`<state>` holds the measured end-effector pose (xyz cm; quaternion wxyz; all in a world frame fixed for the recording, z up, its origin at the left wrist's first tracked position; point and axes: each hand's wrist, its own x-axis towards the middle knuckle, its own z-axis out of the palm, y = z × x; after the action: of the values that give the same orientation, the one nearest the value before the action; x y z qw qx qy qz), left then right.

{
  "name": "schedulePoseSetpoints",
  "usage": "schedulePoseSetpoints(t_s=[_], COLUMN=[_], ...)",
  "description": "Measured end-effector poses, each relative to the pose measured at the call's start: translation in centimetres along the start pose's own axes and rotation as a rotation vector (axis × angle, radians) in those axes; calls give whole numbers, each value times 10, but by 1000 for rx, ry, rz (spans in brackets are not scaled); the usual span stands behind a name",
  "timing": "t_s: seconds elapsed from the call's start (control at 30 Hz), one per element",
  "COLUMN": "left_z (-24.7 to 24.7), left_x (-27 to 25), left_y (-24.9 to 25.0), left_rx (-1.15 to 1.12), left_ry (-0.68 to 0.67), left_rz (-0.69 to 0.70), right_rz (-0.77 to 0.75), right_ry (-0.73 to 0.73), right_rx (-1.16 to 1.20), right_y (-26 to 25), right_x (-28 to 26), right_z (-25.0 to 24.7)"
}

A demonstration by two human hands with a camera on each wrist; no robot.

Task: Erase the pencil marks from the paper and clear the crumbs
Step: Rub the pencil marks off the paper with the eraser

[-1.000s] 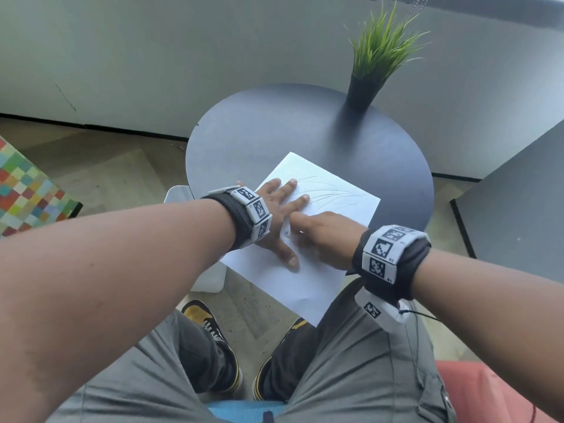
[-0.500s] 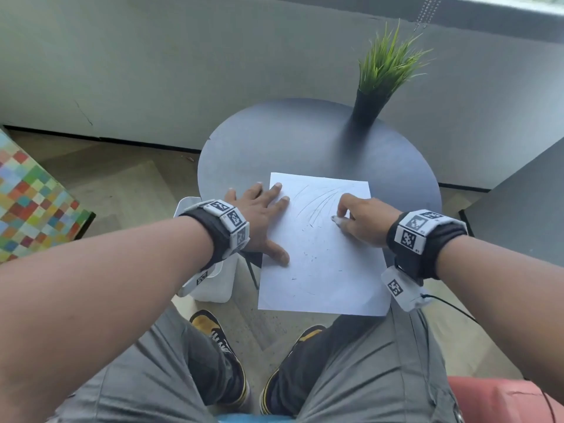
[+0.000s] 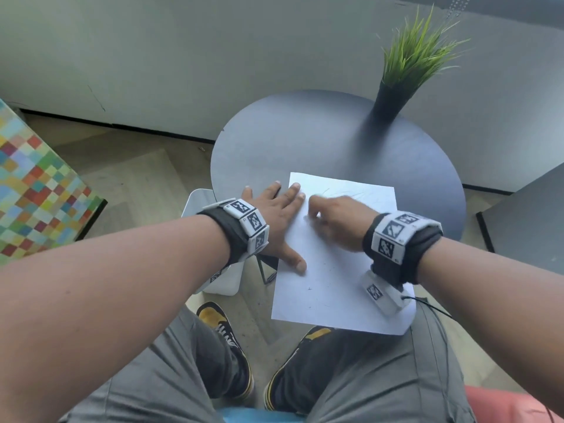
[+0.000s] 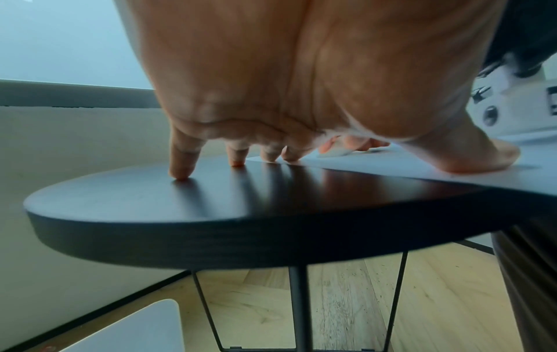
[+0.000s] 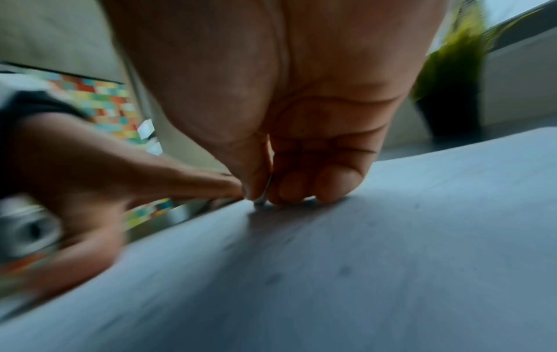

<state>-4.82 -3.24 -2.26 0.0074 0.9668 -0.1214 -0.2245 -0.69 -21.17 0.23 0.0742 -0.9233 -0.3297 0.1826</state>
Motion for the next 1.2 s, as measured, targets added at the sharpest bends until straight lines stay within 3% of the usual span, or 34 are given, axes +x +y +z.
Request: schedulePoseSetpoints(t_s=[0.1,0.13,0.23,0.27,0.43,0.57,0.6,0.7,0.77,0.9,0.97,1.07,1.1,1.2], left_z=[-2,-2,-3,-3,-2,-2,-2,-2,-3,-3,-3,-4,-6,-8], left_x=[0,0,2,1,1,2,3,2,2,3,2,2,2,2], left_y=[1,0,0,0,0,-1,-1,0,1,1,0,2,3,5], left_rx=[9,11,5,6,1,5,8,7,6,27,27,20,23,37], left_ry=[-12,-16,-22,-22,-14,-29,-30,-35,-38,-43,-45,-46,-48,-64], left_rz=[5,4,4,3,7,6,6,4,6,4,-1,-2,-3,-14], right_rz=[-185,-150,142,160,-131,144,145,-82,-125,120,33,-146,-108,201], right_ry=[-162,-127,46,67,-72,77,90,-13,-79,94,69,-89,-63,97], right_rx=[-34,-38,10,6,-2,3,-1,2,10,20,-22,-21,-27,-20], right_y=[-9,-4,15,15,-5,19,18,-2,-2,19,6,-4,2,24], right_x=[-12,-6,14,16,1,24,22,5,2,19,12,-1,3,15], right_z=[2,0,-10,-9,4,-8,-6,8,6,-5,3,9,3,-8])
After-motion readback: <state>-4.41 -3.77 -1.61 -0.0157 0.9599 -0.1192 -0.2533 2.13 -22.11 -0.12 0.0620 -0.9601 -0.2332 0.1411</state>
